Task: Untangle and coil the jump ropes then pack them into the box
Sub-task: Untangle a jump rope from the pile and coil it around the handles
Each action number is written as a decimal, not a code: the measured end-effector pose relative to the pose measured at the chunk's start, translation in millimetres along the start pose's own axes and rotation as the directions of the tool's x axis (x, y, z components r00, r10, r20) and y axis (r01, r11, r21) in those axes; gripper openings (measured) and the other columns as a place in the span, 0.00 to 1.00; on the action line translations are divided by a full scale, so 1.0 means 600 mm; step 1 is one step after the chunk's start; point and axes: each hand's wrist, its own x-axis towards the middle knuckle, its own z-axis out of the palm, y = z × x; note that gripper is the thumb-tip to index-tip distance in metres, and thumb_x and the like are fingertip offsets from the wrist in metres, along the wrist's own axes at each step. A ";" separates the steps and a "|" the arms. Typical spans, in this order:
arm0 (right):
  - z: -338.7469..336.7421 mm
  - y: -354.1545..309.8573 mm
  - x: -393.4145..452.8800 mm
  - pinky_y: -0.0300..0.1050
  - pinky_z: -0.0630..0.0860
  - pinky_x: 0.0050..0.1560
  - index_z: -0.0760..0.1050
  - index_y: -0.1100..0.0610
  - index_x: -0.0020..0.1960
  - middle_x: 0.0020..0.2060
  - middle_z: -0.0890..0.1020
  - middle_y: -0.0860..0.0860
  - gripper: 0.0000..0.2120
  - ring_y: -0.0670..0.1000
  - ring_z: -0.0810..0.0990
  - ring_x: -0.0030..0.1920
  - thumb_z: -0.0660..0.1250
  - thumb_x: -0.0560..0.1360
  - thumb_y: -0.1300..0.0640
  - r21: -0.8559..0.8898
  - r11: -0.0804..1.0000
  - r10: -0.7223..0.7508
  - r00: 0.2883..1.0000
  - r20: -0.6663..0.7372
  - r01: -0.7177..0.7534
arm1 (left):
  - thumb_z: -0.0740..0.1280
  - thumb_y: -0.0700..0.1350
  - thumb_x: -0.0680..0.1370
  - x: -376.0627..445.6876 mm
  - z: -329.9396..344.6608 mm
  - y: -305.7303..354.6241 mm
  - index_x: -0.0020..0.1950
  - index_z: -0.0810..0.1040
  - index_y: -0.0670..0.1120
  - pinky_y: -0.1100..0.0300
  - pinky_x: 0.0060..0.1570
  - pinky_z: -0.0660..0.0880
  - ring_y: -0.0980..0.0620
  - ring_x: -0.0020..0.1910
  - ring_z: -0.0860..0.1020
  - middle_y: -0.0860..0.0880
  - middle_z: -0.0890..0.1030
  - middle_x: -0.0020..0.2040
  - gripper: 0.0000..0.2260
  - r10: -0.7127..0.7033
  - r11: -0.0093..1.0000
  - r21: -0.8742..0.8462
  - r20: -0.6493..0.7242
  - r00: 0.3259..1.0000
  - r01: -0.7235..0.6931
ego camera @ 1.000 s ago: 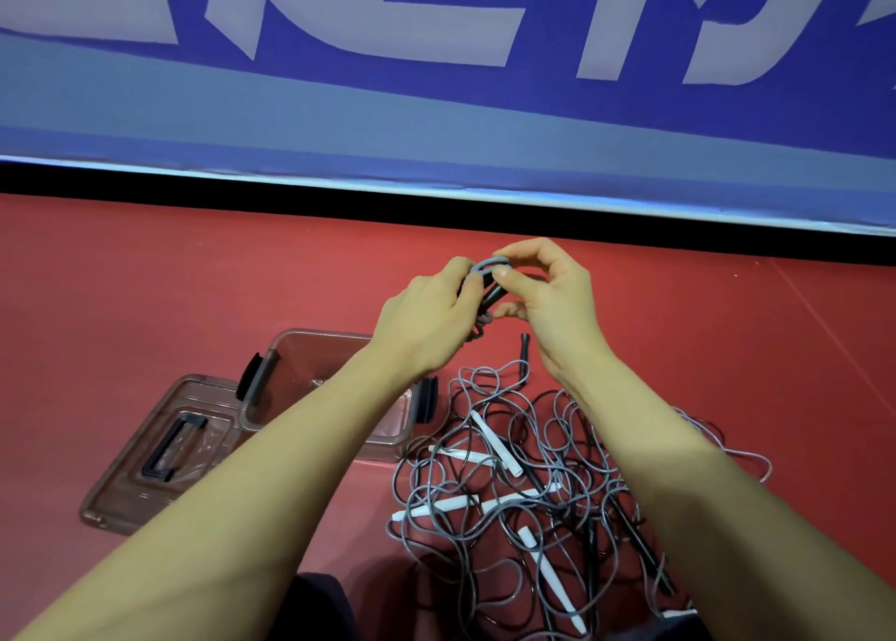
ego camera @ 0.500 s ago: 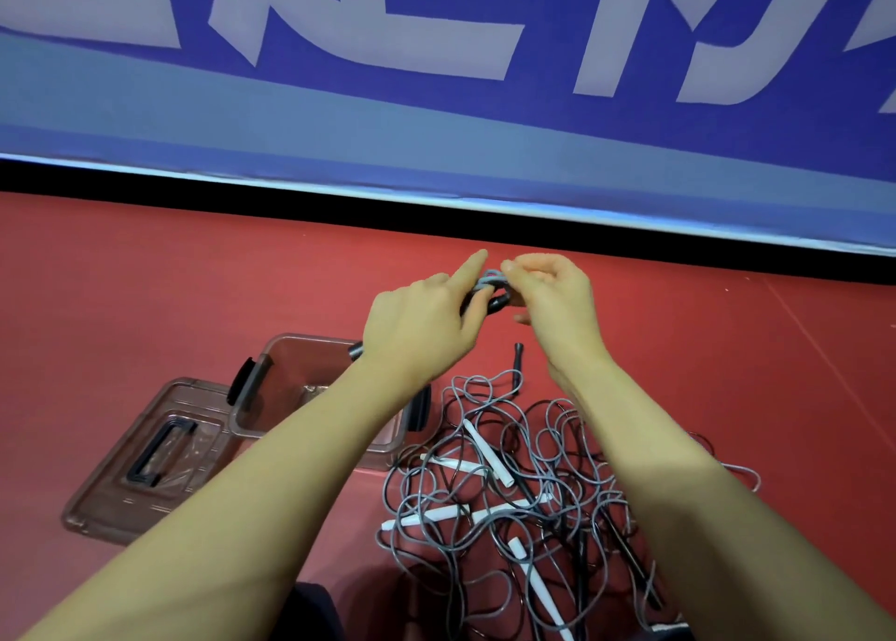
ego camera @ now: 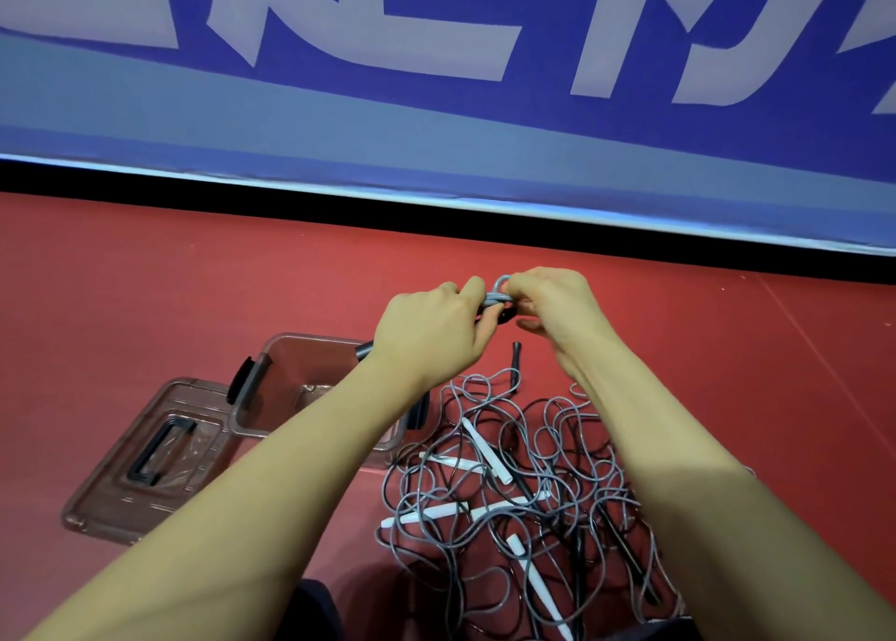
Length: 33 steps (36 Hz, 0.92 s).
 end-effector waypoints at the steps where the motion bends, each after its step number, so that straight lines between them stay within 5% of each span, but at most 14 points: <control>1: -0.001 0.002 0.000 0.42 0.67 0.39 0.72 0.57 0.31 0.30 0.75 0.53 0.10 0.51 0.72 0.34 0.66 0.69 0.66 -0.045 0.998 -0.031 0.999 -0.008 0.031 | 0.51 0.56 0.82 -0.001 0.002 0.002 0.52 0.70 0.46 0.57 0.32 0.62 0.40 0.38 0.78 0.46 0.77 0.42 0.16 -0.012 1.000 0.010 0.031 0.999 0.012; 7: -0.004 0.013 -0.006 0.46 0.71 0.42 0.71 0.54 0.36 0.34 0.78 0.49 0.07 0.52 0.76 0.40 0.65 0.71 0.60 -0.522 0.833 -0.210 0.978 0.011 0.185 | 0.50 0.58 0.81 -0.004 0.010 0.005 0.48 0.63 0.48 0.56 0.34 0.63 0.41 0.43 0.78 0.46 0.78 0.46 0.14 -0.005 0.996 0.086 0.154 0.988 -0.008; 13: -0.003 0.013 -0.015 0.46 0.66 0.43 0.72 0.54 0.46 0.48 0.79 0.54 0.04 0.59 0.76 0.50 0.59 0.76 0.56 -0.776 0.604 -0.289 0.957 -0.002 0.181 | 0.61 0.69 0.72 -0.004 0.004 0.012 0.58 0.65 0.46 0.55 0.38 0.65 0.42 0.49 0.79 0.47 0.77 0.52 0.29 -0.002 0.996 0.091 0.285 0.959 -0.025; 16: -0.004 0.014 -0.016 0.47 0.65 0.41 0.72 0.58 0.51 0.49 0.78 0.57 0.07 0.61 0.76 0.50 0.57 0.78 0.57 -0.818 0.542 -0.366 0.930 -0.026 0.191 | 0.69 0.61 0.71 -0.004 0.005 0.023 0.64 0.60 0.45 0.55 0.36 0.66 0.40 0.47 0.79 0.46 0.76 0.54 0.32 -0.022 0.995 0.099 0.340 0.940 -0.013; 21: -0.006 0.017 -0.019 0.48 0.63 0.41 0.70 0.58 0.57 0.52 0.78 0.57 0.09 0.62 0.78 0.52 0.55 0.80 0.58 -0.875 0.445 -0.450 0.892 -0.034 0.191 | 0.66 0.47 0.74 0.000 0.002 0.035 0.64 0.59 0.42 0.54 0.33 0.64 0.38 0.45 0.79 0.45 0.76 0.53 0.23 -0.075 0.989 0.144 0.294 0.953 0.033; 26: -0.012 0.013 -0.019 0.48 0.61 0.41 0.69 0.59 0.56 0.52 0.79 0.56 0.09 0.61 0.77 0.53 0.53 0.81 0.58 -0.824 0.530 -0.497 0.860 -0.110 0.201 | 0.66 0.46 0.73 -0.001 -0.006 0.039 0.59 0.61 0.43 0.54 0.32 0.62 0.37 0.43 0.78 0.46 0.77 0.50 0.19 -0.086 0.994 0.080 0.256 0.963 0.068; 33: -0.011 0.004 -0.018 0.48 0.66 0.39 0.73 0.58 0.49 0.38 0.78 0.56 0.07 0.61 0.75 0.42 0.56 0.79 0.60 -0.474 0.834 -0.464 0.823 -0.327 0.283 | 0.66 0.48 0.71 -0.008 -0.012 0.054 0.58 0.61 0.45 0.55 0.33 0.65 0.37 0.41 0.77 0.45 0.76 0.47 0.20 -0.072 0.994 -0.061 0.190 0.979 0.085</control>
